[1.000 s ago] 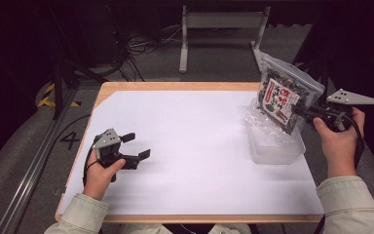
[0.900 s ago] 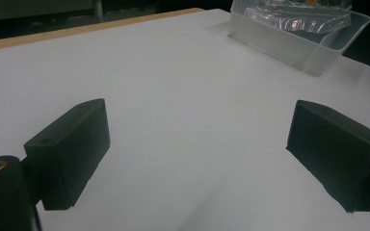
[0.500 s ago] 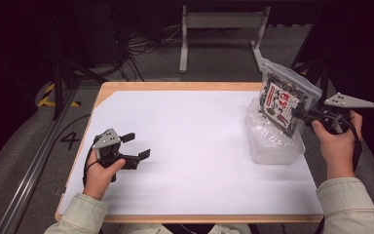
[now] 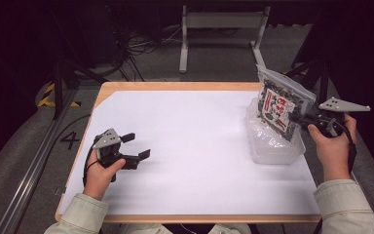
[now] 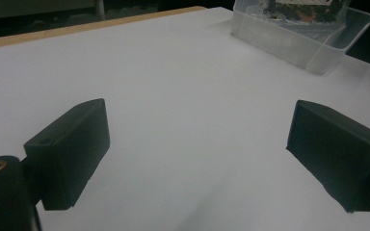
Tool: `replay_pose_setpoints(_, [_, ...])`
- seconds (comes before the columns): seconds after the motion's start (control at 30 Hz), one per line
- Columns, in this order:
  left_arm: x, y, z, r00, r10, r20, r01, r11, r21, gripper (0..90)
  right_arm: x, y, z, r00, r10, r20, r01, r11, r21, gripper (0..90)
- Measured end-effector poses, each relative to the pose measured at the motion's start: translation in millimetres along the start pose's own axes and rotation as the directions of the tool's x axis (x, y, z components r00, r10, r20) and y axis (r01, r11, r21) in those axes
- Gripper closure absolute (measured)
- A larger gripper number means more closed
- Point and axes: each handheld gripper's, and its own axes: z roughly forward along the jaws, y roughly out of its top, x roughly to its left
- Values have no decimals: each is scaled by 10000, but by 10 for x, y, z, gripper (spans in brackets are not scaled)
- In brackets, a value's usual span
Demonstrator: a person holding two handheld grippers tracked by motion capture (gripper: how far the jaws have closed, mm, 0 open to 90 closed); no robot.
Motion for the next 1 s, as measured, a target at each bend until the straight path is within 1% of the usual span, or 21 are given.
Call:
replay_pose_setpoints(0.03, [3, 0, -2, 10000, 30, -4, -30, 10000, 33, 86, 3, -12, 10, 10000, 27, -9, -27, 10000, 23, 762])
replay_pose_setpoints(0.17, [2, -3, -2, 10000, -65, -37, 65, 10000, -18, 86, 2, -61, 43, 9999, 126, -20, -126, 9999, 29, 762])
replay_pose_setpoints(0.47, [13, -5, -9, 9999, -84, -70, 84, 10000, 34, 86, -18, -156, 53, 9993, 361, -121, -361, 9993, -19, 760])
replay_pose_setpoints(0.7, [14, -6, -6, 9999, -117, -66, 117, 9999, 3, 86, -19, -208, 83, 9990, 431, -126, -430, 9990, 97, 759])
replay_pose_setpoints(1.0, [18, -5, -8, 9999, -161, -57, 161, 9999, 18, 86, -31, -253, 87, 9981, 596, -127, -596, 9982, -15, 758])
